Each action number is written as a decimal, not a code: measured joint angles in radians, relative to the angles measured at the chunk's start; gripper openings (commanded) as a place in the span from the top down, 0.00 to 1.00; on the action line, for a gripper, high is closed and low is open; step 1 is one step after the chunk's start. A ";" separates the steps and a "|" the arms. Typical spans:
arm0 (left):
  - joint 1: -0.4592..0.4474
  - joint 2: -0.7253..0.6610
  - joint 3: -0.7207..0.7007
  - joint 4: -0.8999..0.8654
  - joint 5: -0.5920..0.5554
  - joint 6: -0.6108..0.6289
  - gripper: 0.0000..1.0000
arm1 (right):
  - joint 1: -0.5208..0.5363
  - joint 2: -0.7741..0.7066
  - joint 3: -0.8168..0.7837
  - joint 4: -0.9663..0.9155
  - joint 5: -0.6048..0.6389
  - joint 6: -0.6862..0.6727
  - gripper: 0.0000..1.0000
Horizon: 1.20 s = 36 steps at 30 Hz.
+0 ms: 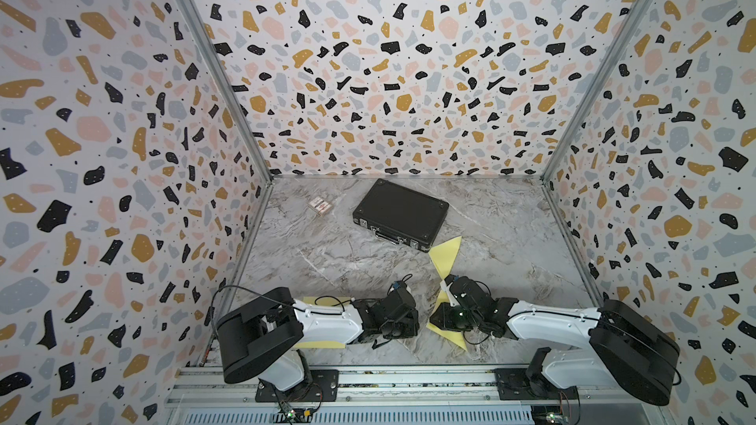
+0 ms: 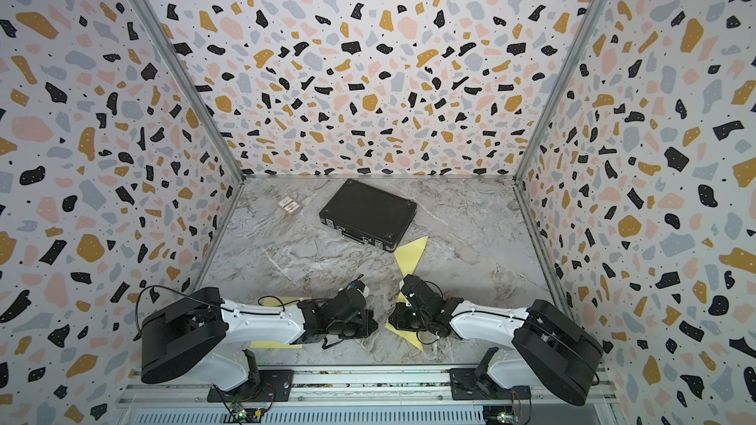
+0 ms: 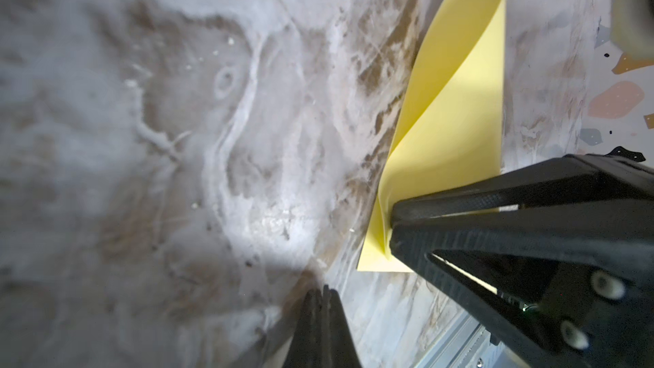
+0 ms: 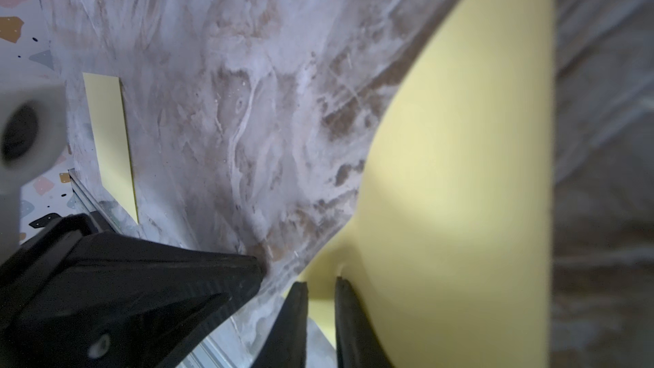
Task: Fold the square paper diagonally
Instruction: Fold the paper at the center of the board.
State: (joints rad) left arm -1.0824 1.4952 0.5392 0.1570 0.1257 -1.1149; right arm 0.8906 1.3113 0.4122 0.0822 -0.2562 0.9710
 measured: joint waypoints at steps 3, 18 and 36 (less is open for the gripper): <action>0.001 -0.024 0.000 -0.001 -0.004 -0.017 1.00 | 0.000 -0.003 -0.003 -0.004 0.005 0.000 0.87; 0.000 0.023 0.093 0.036 0.011 -0.087 1.00 | 0.000 -0.010 -0.007 -0.018 0.016 0.005 1.00; -0.023 0.159 0.116 0.086 0.010 -0.113 1.00 | 0.000 -0.013 -0.012 -0.011 0.016 0.008 1.00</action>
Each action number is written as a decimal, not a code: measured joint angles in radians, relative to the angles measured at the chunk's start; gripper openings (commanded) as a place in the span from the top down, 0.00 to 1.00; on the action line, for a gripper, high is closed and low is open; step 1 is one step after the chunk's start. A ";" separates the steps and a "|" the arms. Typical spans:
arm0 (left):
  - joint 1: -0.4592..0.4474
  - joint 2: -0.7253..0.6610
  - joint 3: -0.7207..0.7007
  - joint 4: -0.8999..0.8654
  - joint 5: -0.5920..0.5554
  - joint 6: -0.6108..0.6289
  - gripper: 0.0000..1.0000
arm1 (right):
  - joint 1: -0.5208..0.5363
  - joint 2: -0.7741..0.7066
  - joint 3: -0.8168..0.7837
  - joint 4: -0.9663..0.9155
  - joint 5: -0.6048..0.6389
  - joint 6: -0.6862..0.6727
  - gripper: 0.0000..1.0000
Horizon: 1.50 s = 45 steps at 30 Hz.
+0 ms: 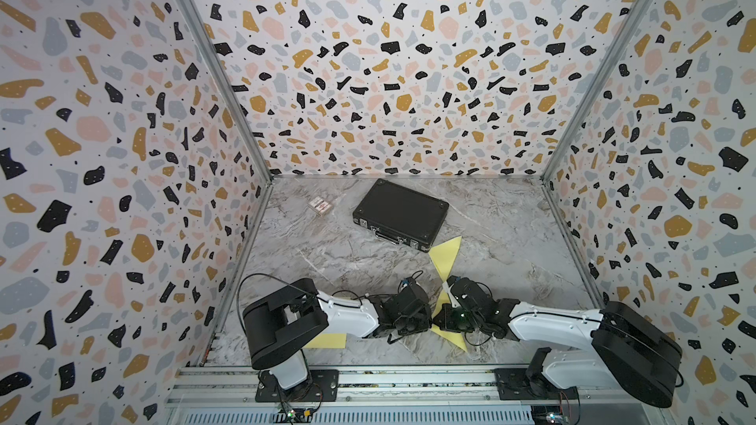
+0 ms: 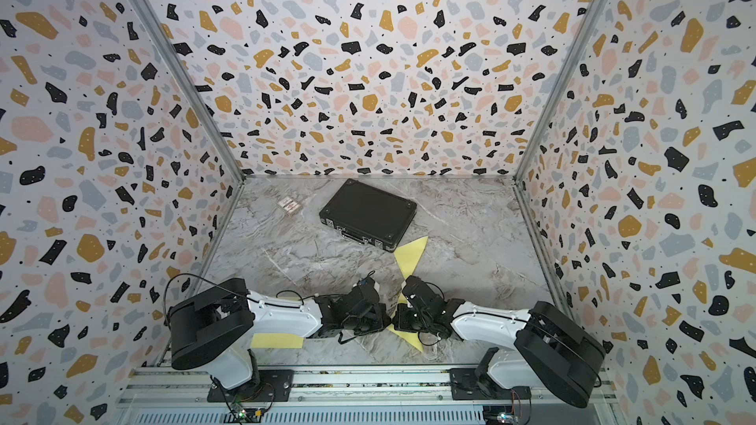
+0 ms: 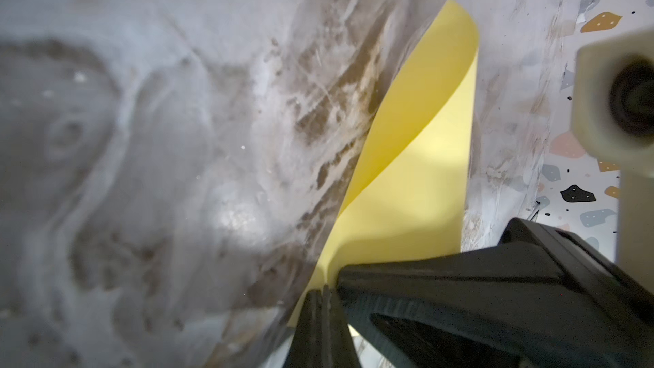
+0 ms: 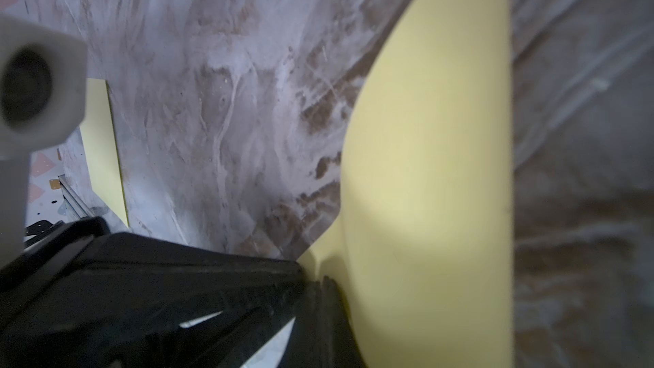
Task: Fold the square paper diagonally
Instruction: Fold the paper at the center of the board.
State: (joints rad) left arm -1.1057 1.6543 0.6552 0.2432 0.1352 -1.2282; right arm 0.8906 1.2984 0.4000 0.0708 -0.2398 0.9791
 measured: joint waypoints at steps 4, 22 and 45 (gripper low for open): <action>-0.002 0.000 -0.002 0.003 -0.005 -0.007 1.00 | 0.000 0.000 0.000 0.000 0.000 0.000 1.00; -0.053 0.000 -0.030 0.042 -0.097 -0.035 1.00 | 0.000 -0.019 0.083 -0.180 0.040 -0.054 0.91; -0.069 0.019 -0.071 0.131 -0.120 -0.048 1.00 | -0.107 -0.198 -0.030 -0.284 0.076 -0.094 0.90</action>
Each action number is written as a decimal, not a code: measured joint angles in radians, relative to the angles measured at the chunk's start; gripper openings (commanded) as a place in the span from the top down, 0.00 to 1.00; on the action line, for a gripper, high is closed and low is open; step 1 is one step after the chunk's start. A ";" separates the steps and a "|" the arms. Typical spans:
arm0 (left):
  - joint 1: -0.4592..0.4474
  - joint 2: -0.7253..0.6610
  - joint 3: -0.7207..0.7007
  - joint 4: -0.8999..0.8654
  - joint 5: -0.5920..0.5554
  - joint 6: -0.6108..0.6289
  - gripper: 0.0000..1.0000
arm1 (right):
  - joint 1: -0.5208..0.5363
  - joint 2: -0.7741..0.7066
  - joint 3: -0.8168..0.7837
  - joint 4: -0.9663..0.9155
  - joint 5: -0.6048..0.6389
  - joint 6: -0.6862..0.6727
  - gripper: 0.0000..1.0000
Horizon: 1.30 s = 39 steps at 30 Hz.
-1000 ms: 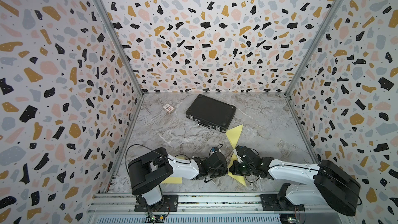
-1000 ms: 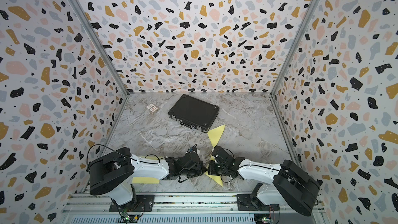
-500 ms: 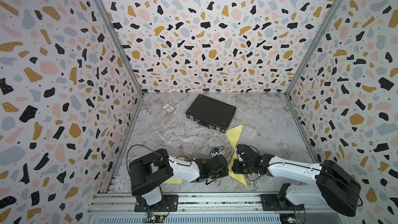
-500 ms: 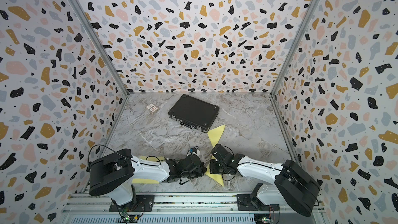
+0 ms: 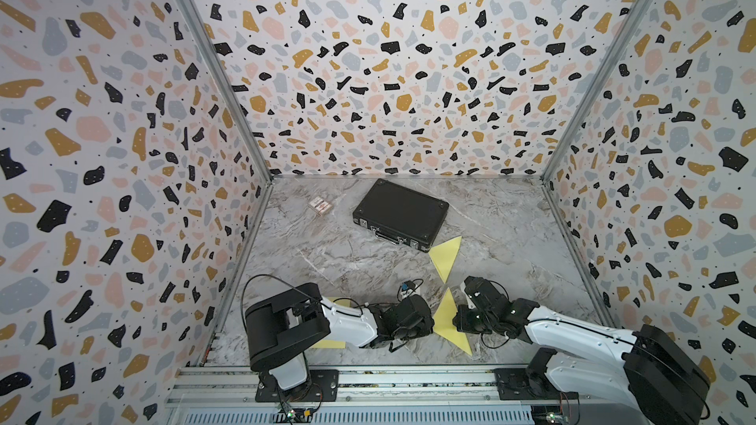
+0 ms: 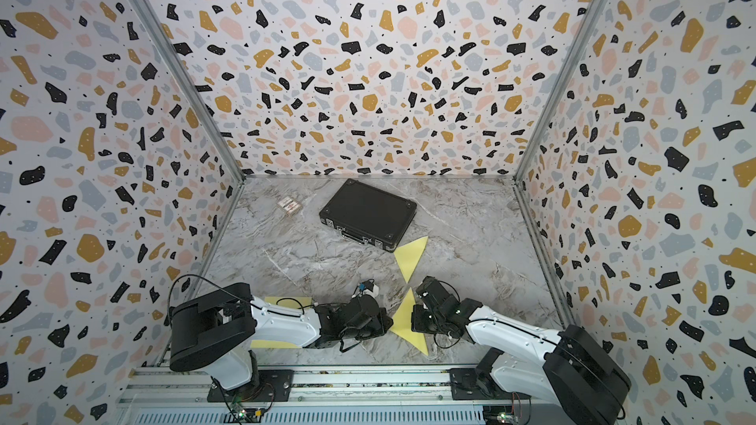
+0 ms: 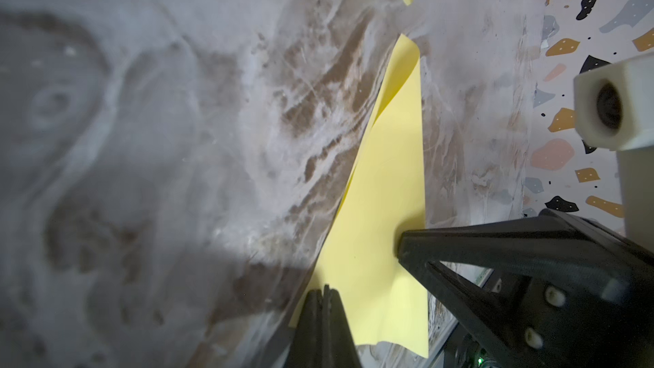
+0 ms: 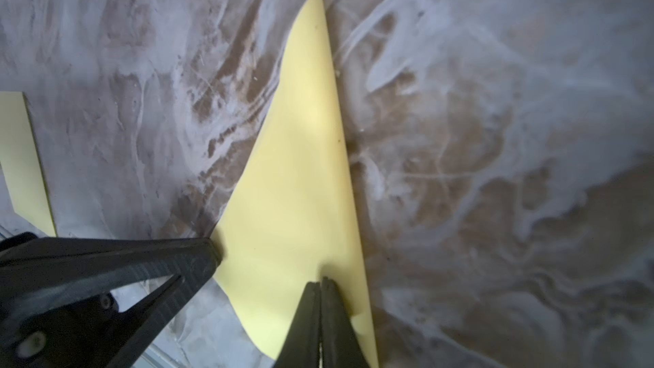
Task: Fold the square paper diagonally
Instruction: Fold the paper at the center of the board.
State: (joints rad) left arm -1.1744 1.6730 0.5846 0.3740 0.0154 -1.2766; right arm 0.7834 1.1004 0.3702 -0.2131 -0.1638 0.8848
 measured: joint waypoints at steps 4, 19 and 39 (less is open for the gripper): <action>-0.002 0.007 -0.004 0.014 0.002 0.000 1.00 | -0.019 -0.042 -0.010 -0.040 0.006 -0.009 0.89; -0.005 0.006 -0.005 0.017 -0.003 0.007 1.00 | -0.156 -0.162 -0.010 -0.075 -0.146 -0.093 0.42; -0.006 0.016 -0.016 0.048 0.004 0.019 1.00 | -0.314 -0.051 -0.110 0.179 -0.410 -0.145 0.42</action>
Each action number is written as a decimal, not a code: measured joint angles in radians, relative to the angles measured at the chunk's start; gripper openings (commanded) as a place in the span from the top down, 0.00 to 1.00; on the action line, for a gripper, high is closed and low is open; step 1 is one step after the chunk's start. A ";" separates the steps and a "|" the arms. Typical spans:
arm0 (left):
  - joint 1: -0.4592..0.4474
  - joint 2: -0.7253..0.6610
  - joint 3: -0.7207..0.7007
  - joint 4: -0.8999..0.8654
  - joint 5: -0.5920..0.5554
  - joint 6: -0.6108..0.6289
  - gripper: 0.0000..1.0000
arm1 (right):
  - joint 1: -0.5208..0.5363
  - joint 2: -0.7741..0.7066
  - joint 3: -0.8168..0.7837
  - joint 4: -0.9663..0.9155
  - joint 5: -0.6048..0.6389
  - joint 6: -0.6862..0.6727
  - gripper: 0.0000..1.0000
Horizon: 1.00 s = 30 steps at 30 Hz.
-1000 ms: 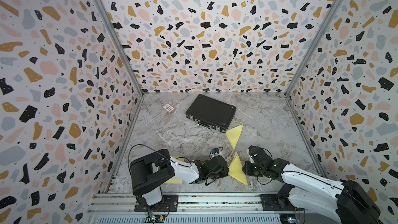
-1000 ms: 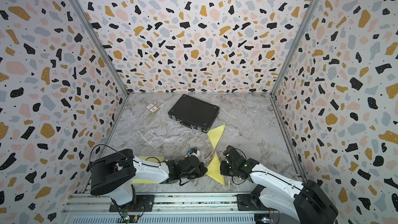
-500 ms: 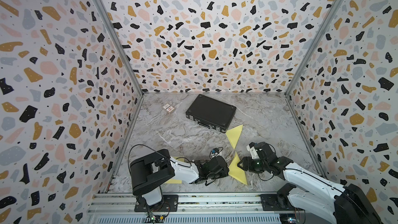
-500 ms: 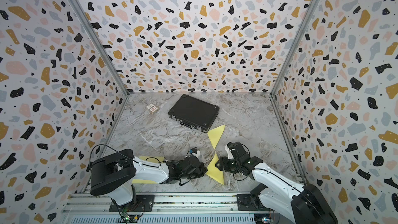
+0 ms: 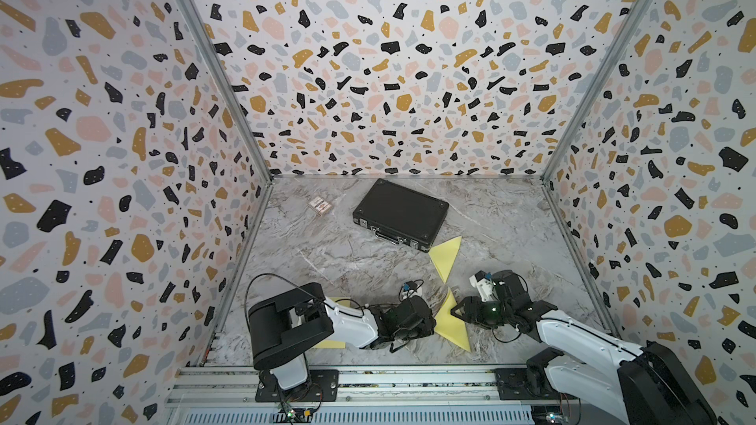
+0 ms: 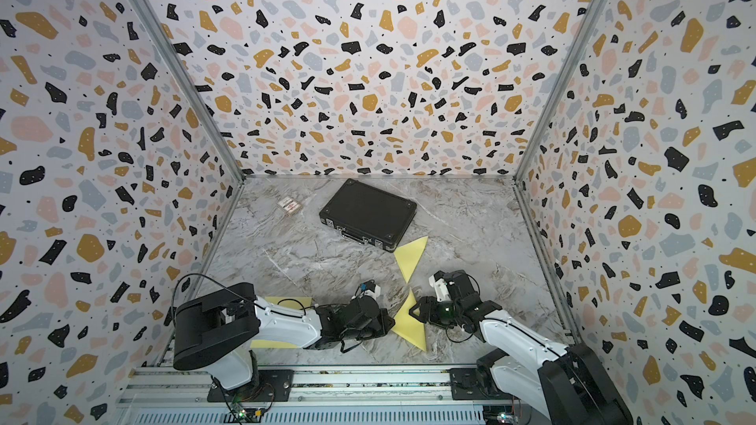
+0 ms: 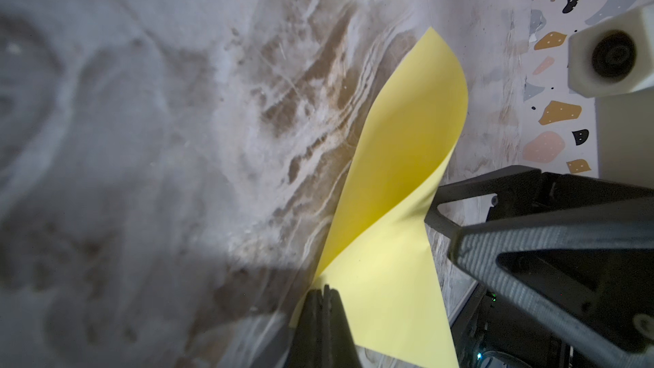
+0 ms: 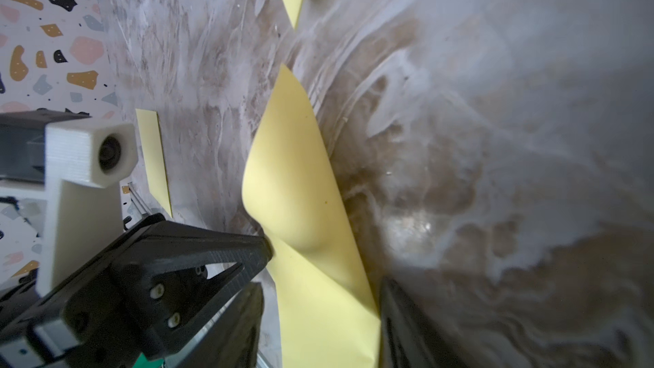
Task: Fold the square paper diagonally
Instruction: Fold the paper at the center of the board.
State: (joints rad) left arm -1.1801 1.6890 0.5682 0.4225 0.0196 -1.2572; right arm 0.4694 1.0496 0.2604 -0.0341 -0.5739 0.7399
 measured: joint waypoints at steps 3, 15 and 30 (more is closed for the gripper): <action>0.000 0.000 -0.001 0.002 0.000 0.000 1.00 | 0.000 0.005 -0.019 0.048 -0.024 0.000 0.43; 0.000 0.005 -0.010 0.019 0.001 0.000 1.00 | -0.001 0.162 -0.025 0.269 -0.098 0.027 0.49; 0.000 0.040 -0.012 0.093 0.030 0.005 1.00 | -0.010 0.165 -0.032 0.363 -0.071 0.018 0.71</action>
State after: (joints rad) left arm -1.1805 1.7287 0.5560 0.5159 0.0498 -1.2518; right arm 0.4599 1.2144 0.2283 0.3286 -0.6445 0.7574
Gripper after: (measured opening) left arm 0.048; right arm 0.303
